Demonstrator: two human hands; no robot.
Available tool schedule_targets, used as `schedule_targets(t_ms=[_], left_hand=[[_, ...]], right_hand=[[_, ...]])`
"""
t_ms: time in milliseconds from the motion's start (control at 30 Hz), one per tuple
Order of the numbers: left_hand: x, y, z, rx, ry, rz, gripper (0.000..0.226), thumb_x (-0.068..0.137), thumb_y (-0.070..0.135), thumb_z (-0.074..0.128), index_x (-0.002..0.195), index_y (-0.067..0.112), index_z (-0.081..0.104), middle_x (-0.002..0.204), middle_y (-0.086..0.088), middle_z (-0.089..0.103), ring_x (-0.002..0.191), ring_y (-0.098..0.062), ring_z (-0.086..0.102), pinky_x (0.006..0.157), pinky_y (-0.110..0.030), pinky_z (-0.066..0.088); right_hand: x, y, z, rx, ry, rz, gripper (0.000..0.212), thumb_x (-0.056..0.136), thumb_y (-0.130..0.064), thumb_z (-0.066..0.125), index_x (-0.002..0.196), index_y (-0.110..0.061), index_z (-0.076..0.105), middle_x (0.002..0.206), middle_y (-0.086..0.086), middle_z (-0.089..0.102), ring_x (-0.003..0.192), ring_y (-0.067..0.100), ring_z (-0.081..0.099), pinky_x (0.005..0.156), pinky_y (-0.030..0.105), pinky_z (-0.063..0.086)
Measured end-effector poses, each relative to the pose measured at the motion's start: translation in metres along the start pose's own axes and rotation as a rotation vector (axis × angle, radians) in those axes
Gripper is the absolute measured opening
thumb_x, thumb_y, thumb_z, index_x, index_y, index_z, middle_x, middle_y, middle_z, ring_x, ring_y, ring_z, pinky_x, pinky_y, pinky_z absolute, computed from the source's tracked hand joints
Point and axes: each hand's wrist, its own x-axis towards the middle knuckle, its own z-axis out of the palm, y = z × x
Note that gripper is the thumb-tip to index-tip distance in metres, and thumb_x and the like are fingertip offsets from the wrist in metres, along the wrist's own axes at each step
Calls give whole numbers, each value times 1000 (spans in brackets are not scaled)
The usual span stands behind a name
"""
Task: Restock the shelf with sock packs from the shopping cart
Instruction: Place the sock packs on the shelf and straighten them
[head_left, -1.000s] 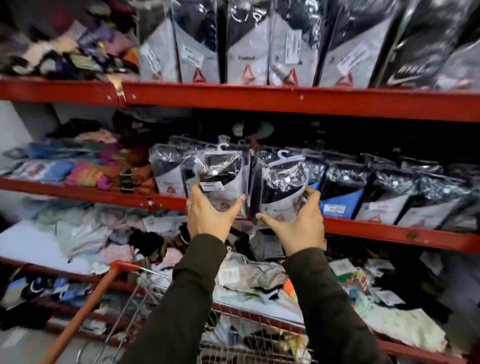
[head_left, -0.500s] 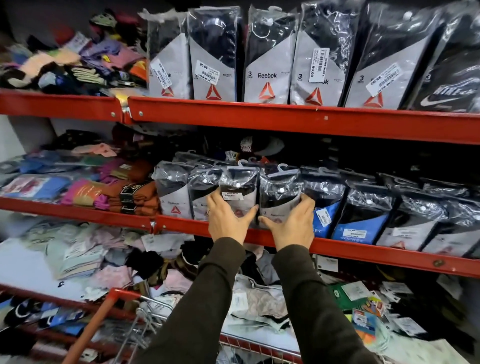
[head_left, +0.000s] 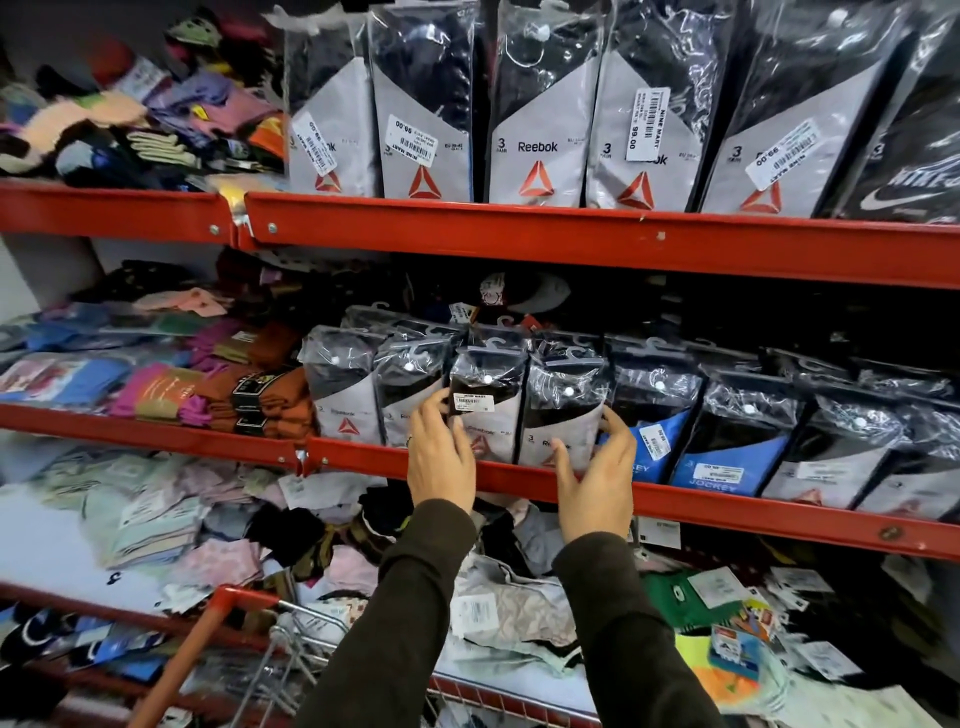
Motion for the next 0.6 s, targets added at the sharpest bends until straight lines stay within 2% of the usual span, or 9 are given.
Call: schedule_targets(t_ms=[133,200,300,400,500,600], left_hand=[[8,-5,-7,-55,-19,-12,28,98,15,57,126,15,52,121,-1,61,100,-16,64,78,-21,42],[8,-8,-10,-26,7,6,29,96,18,61,123,17,51,116,1,63,97,-15,65,75,-21,43],[1,-13,-11,74,44,43,41,93,24,65,128,16,46,122,-4,57,101,-20,63,80,-25,48],[-5,-12,-14,211,115,172,53,94,25,62,141,16,40,140,-10,41,116,-24,57,95,-37,53],[2,-7,-20,373,98,482,63,93,15,56,152,14,33,157,-10,26,143,-26,36,120,-46,31],[16,3,-25,514,-64,665,80,86,8,54,158,12,18,165,-8,16,155,-29,12,126,-50,14]], right_hand=[[10,4,-4,-26,-10,25,58,88,-38,70,134,-18,41,124,5,50,112,23,54,89,38,55],[16,8,-10,-67,7,14,60,83,-43,73,131,-20,46,115,1,54,109,21,50,87,38,51],[16,13,-18,-116,45,-37,64,78,-43,78,129,-16,47,108,0,54,103,21,48,86,39,49],[14,14,-21,-190,72,-137,63,79,-38,78,129,-14,48,117,7,51,107,26,49,91,39,45],[19,9,-26,-243,93,-313,66,78,-28,77,136,-15,46,135,13,45,128,32,43,107,48,36],[32,0,-29,-376,-23,-511,85,77,-24,73,150,-12,30,157,14,29,149,33,20,122,51,14]])
